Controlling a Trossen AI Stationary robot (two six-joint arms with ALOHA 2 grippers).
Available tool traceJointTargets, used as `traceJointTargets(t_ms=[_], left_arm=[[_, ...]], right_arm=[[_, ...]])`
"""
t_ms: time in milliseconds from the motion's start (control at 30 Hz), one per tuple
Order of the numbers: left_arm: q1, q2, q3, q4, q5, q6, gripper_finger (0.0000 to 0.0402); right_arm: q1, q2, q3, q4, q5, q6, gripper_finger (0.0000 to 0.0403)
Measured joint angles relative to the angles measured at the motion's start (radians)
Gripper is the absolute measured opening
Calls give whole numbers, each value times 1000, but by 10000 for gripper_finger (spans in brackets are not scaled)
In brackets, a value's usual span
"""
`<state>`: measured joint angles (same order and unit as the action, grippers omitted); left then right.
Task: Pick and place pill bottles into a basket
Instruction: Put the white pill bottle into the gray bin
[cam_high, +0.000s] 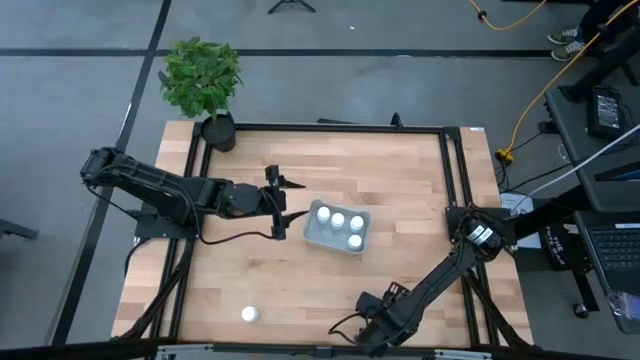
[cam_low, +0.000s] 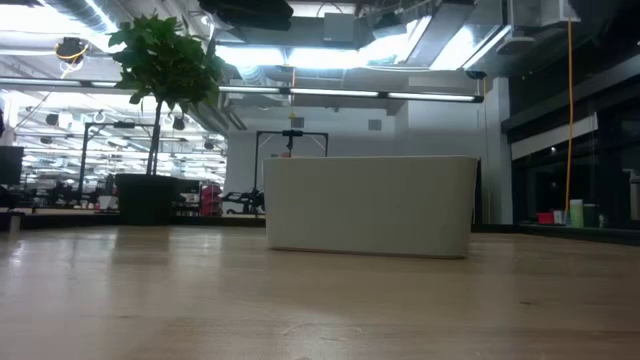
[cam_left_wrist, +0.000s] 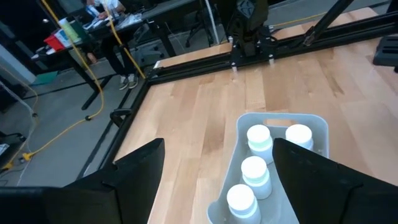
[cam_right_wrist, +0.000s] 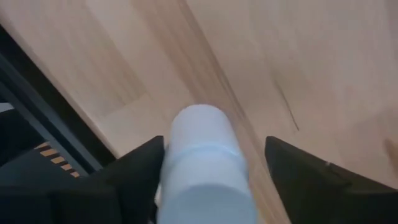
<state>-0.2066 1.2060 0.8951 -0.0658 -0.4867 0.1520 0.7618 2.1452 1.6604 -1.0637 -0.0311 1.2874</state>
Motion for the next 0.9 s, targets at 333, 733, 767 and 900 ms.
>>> traceJointTargets(t_ms=[333,733,767,900], left_arm=[[0,0,0,-16,35,0,294],[0,0,0,-17,36,0,294],[0,0,0,-17,35,4,294],[0,0,0,-15,18,23,294]], right_arm=[[-7,0,1,13,-65,-40,169],[-21,-44,7,-58,-79,-62,169],[-26,-64,7,-85,-79,-67,169],[-58,-174,8,-219,-58,-89,169]])
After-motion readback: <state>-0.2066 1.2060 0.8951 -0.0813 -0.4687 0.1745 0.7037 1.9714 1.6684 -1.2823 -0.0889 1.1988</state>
